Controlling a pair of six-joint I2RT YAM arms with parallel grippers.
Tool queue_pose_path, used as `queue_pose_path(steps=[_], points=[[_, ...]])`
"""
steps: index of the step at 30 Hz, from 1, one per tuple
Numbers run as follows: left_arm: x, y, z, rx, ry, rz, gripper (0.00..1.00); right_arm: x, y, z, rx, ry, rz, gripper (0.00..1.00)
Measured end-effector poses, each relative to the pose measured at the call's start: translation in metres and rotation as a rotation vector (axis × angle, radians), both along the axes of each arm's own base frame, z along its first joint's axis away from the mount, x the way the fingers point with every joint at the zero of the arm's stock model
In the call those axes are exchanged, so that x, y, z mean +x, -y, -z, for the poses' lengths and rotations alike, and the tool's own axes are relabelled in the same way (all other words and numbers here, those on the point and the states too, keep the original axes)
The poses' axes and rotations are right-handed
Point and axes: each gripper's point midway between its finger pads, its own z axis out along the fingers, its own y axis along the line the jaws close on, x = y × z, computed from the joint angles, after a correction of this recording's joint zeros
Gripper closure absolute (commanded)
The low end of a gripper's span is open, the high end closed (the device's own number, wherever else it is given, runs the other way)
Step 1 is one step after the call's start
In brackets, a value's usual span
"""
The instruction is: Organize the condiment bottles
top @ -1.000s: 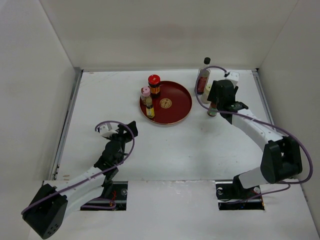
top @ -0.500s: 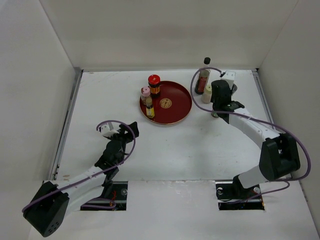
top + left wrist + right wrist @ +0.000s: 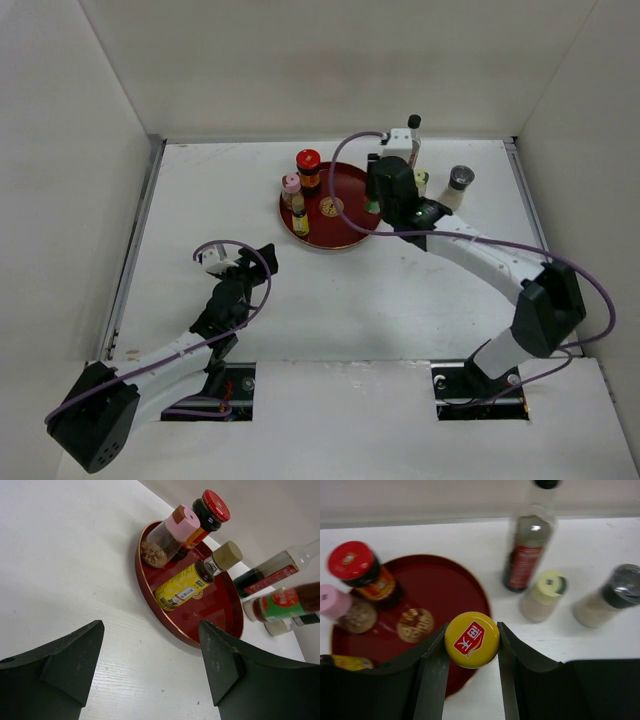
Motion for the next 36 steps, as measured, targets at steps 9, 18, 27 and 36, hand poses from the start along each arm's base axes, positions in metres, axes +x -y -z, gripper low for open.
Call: queue_pose_path(steps=[9,18,27,36], points=[[0.0,0.001,-0.002,-0.006,0.007,0.007,0.25,0.035,-0.117,0.043,0.005,-0.056,-0.169,0.73],[0.0,0.002,0.004,0.007,-0.013,0.012,0.25,0.051,-0.149,0.06,0.009,-0.063,-0.196,0.73],[0.0,0.004,0.005,0.008,-0.014,0.018,0.25,0.058,-0.162,0.062,0.013,-0.056,-0.204,0.67],[0.0,0.004,0.004,0.007,-0.013,0.019,0.25,0.058,-0.171,0.058,0.05,-0.032,-0.204,0.39]])
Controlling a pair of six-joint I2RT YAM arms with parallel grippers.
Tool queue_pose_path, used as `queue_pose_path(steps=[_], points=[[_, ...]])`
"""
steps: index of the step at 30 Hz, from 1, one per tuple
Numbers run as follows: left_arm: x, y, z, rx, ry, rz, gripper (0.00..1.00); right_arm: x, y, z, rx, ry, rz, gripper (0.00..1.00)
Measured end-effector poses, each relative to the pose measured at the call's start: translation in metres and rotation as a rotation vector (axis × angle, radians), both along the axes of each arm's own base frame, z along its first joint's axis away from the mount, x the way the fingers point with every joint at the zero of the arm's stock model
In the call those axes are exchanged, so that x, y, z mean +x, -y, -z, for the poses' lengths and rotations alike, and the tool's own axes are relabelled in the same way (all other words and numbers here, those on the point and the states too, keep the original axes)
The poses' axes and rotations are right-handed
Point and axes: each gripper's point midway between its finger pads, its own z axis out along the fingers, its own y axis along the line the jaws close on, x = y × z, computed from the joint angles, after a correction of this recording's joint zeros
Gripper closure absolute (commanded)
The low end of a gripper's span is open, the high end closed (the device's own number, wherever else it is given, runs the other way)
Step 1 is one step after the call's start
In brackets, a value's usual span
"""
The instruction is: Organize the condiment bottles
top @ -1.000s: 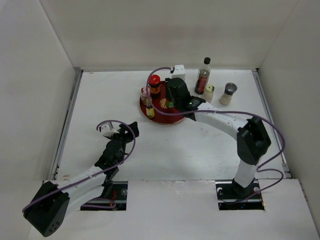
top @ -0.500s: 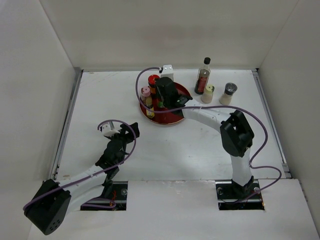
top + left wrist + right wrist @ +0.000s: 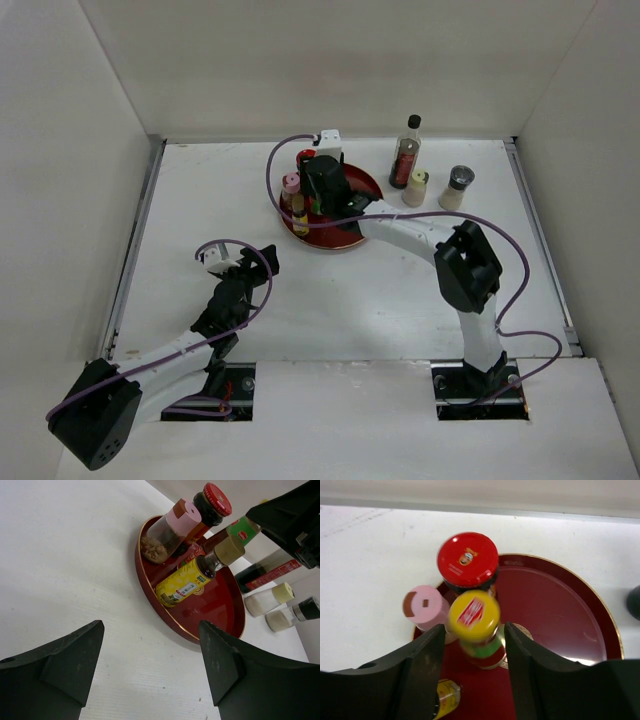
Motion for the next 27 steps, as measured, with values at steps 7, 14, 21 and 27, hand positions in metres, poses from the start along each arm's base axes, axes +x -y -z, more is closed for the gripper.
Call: queue_pose_path(steps=[7,14,21,27], points=[[0.0,0.0,0.0,0.0,0.0,0.0,0.25,-0.006,-0.012,-0.014,0.052,0.027,-0.016,0.29],[0.0,0.0,-0.001,-0.003,0.004,0.0,0.25,-0.026,0.013,-0.072,0.136,0.091,-0.022,0.19],[0.0,0.001,-0.001,-0.004,0.004,0.002,0.25,0.0,0.143,-0.141,0.187,0.216,0.176,0.11],[-0.001,0.002,0.002,0.002,-0.005,0.008,0.25,0.047,0.253,-0.13,0.088,0.201,0.39,0.05]])
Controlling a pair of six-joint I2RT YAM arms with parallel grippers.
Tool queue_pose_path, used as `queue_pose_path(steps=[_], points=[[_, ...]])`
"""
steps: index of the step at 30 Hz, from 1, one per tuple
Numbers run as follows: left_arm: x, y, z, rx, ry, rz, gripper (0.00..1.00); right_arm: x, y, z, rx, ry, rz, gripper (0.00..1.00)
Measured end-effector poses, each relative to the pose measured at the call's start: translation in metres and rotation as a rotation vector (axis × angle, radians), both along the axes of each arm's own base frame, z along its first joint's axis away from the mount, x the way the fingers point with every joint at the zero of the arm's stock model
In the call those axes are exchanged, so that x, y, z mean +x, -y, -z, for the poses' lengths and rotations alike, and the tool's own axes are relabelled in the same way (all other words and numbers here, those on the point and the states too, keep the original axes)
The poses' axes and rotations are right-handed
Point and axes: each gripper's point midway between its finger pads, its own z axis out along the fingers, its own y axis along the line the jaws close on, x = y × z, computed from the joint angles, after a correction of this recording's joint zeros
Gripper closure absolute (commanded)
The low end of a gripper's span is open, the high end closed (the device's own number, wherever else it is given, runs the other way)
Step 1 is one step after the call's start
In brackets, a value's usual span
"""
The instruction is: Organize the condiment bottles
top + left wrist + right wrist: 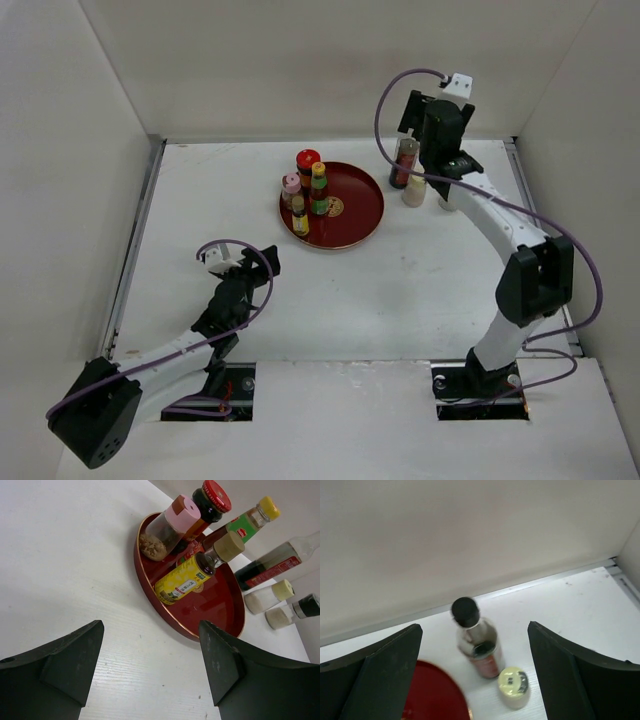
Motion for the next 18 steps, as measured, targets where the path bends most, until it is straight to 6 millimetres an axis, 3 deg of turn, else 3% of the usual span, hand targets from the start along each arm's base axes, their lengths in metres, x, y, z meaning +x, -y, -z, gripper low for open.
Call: queue_pose_path(steps=[2,8,12,16,18], points=[[0.0,0.0,0.0,0.0,0.0,0.001,0.25,0.016,0.006,0.012,-0.027,-0.037,0.007,0.05],[-0.002,0.004,0.001,0.001,-0.003,0.015,0.24,0.048,-0.002,0.064,-0.116,-0.146,-0.051,0.06],[-0.002,0.006,0.005,0.01,-0.015,0.021,0.24,0.057,-0.003,0.093,-0.144,-0.196,-0.071,0.16],[-0.002,0.006,0.006,0.012,-0.018,0.021,0.24,0.067,0.003,0.097,-0.151,-0.195,-0.061,0.2],[-0.002,0.006,0.006,0.012,-0.017,0.021,0.24,0.072,0.006,0.093,-0.154,-0.175,-0.057,0.28]])
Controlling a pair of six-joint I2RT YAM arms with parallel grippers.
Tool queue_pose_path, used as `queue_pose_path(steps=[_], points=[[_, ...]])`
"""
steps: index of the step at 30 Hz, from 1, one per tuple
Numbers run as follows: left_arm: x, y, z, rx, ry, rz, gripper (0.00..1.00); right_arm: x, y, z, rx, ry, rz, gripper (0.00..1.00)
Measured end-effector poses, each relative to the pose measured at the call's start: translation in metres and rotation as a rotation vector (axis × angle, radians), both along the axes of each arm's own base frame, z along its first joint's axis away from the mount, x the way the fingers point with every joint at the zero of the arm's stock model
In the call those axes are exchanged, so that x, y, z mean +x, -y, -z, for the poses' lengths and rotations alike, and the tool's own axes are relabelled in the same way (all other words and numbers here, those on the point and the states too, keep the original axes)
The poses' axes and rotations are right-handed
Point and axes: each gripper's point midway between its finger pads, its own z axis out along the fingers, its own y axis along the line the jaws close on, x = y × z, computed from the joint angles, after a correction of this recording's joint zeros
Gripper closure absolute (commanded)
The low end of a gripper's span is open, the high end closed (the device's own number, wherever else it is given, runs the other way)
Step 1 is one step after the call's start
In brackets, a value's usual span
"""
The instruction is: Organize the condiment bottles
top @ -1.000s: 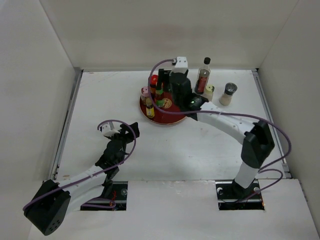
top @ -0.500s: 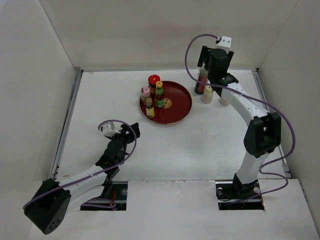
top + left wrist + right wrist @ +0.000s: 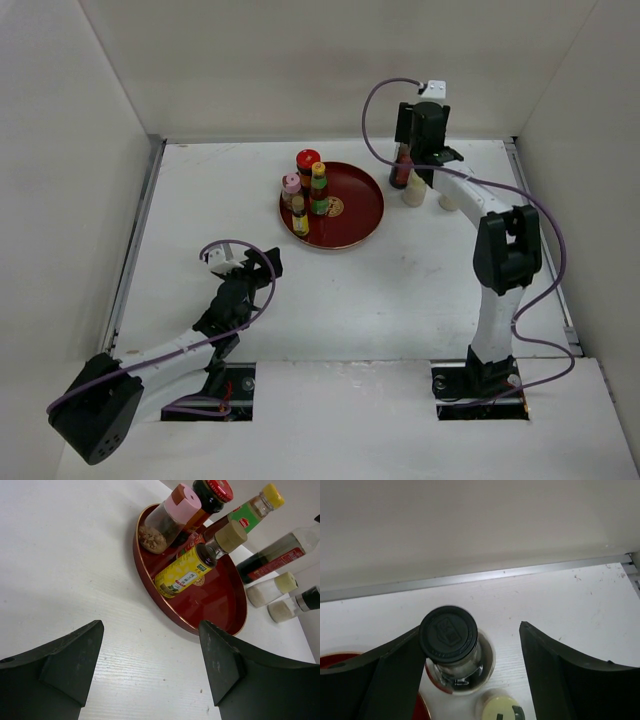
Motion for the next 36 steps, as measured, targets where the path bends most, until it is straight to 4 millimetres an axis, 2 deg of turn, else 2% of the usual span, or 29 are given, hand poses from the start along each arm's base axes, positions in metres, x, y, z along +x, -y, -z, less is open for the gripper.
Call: queue_pose_path(steps=[2,6,9,17,22,26,31,36], points=[[0.0,0.0,0.0,0.001,-0.001,0.001,0.24,0.004,0.001,-0.004,-0.009,0.02,-0.001,0.36],[0.0,0.0,0.002,0.003,-0.005,0.001,0.24,0.01,-0.002,-0.011,-0.019,0.052,-0.011,0.61],[0.0,0.001,0.001,0.001,-0.002,0.003,0.24,0.01,-0.003,-0.013,-0.025,0.056,-0.015,0.69],[0.0,0.003,0.001,0.0,0.0,0.008,0.24,0.01,0.0,-0.018,-0.027,0.064,0.01,0.71],[0.0,0.003,0.001,0.001,-0.002,0.009,0.24,0.01,-0.008,-0.048,-0.014,0.121,0.016,0.71],[0.0,0.003,0.001,0.001,-0.002,0.009,0.24,0.0,-0.038,-0.068,-0.001,0.159,-0.029,0.71],[0.0,0.003,0.002,0.002,-0.003,0.009,0.24,-0.016,-0.096,-0.076,0.015,0.176,-0.128,0.69],[0.0,0.003,0.002,0.002,-0.003,0.009,0.24,-0.021,-0.152,-0.087,0.034,0.204,-0.222,0.69]])
